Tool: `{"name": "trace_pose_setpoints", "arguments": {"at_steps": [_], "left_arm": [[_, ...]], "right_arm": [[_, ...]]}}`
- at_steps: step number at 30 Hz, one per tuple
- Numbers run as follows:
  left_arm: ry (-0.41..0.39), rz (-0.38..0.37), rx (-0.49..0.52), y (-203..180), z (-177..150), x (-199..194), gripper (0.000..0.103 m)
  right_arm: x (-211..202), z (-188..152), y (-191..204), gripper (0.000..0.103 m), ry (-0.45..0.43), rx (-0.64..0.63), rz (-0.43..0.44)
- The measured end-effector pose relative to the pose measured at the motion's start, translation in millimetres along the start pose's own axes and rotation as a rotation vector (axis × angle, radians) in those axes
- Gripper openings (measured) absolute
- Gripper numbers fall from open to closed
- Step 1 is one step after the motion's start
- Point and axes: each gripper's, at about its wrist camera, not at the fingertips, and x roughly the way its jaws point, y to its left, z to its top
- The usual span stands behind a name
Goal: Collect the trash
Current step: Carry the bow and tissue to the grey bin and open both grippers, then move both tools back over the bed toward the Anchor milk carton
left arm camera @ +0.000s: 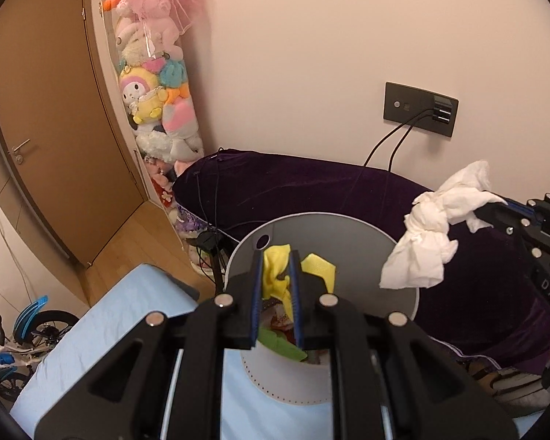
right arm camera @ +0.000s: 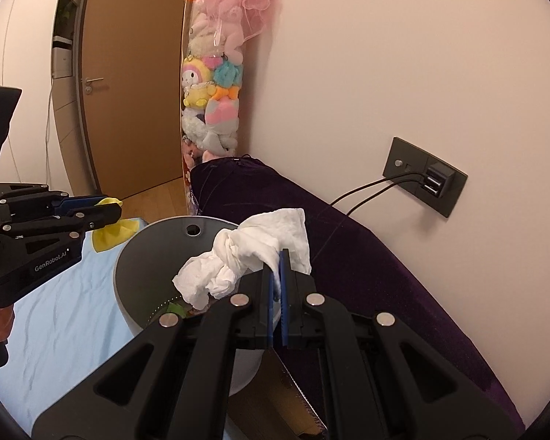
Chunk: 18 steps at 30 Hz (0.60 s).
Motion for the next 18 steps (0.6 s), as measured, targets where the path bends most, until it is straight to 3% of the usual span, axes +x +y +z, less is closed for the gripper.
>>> {"name": "trace_pose_setpoints", "arguments": {"at_steps": [3, 4, 5, 6, 7, 18], "left_arm": [[0.007, -0.052, 0.004, 2.8, 5.3, 14.3, 0.021], [0.016, -0.081, 0.005, 3.1, 6.1, 19.3, 0.028], [0.024, -0.096, 0.002, 2.9, 6.4, 24.5, 0.055], [0.021, -0.089, -0.003, 3.2, 6.7, 27.0, 0.081], [0.001, -0.082, -0.007, 2.5, 5.2, 27.4, 0.083], [-0.005, -0.014, 0.04, 6.1, -13.9, 17.5, 0.083]], "right_arm": [[21.3, 8.0, 6.8, 0.003, 0.025, -0.027, 0.0], [26.8, 9.6, 9.0, 0.008, 0.031, -0.029, 0.006], [33.5, 11.1, 10.5, 0.025, 0.047, -0.03, 0.004], [38.8, 11.9, 11.6, 0.036, 0.054, -0.028, -0.002], [41.6, 12.1, 13.1, 0.05, 0.048, -0.024, -0.004], [41.8, 6.2, 28.3, 0.053, 0.045, 0.0, 0.036]]}}
